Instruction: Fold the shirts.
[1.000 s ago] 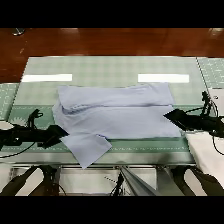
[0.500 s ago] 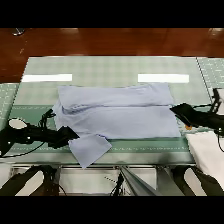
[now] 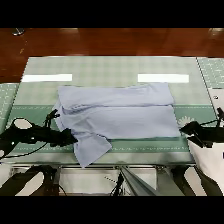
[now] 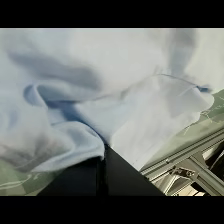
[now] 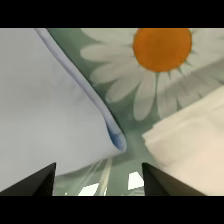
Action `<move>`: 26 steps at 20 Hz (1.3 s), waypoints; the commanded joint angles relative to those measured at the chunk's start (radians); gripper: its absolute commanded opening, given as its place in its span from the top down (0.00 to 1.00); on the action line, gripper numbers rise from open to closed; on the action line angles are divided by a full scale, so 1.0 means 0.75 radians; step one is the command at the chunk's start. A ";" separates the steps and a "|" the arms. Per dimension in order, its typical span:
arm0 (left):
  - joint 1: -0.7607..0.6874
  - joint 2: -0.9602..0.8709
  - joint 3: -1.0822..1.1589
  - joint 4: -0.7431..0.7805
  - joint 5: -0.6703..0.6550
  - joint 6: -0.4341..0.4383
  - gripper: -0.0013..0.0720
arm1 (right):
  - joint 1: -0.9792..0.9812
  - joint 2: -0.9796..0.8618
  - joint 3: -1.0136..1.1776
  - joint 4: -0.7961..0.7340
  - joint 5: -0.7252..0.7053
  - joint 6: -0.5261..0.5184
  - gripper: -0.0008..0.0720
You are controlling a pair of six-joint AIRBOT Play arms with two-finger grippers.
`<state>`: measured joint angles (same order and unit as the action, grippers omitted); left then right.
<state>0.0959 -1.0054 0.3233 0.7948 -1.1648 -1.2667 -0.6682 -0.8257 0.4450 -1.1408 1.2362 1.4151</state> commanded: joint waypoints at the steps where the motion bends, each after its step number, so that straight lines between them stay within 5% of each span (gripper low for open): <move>1: -0.004 0.001 0.002 -0.004 0.003 0.002 0.95 | 0.065 -0.001 -0.058 -0.089 0.053 0.051 0.13; 13: -0.004 0.001 0.002 -0.004 0.008 0.002 0.95 | 0.076 -0.066 -0.057 -0.043 -0.089 0.024 0.13; 21: -0.004 0.001 0.002 -0.005 0.008 0.002 0.95 | 0.076 -0.291 -0.057 0.271 -0.252 -0.137 0.14; 22: -0.004 0.001 0.002 -0.014 0.008 0.002 0.95 | 0.076 -0.294 -0.057 0.316 -0.268 -0.164 0.19; 25: -0.002 0.002 0.013 -0.020 0.003 0.003 0.95 | 0.076 -0.294 -0.057 0.431 -0.215 -0.342 0.96; 26: 0.008 0.001 0.038 -0.014 -0.007 0.006 0.95 | 0.076 -0.294 -0.047 0.430 -0.189 -0.349 0.96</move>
<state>0.0956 -1.0054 0.3328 0.7841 -1.1625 -1.2659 -0.6113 -1.0401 0.4011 -0.9199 1.0481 1.2461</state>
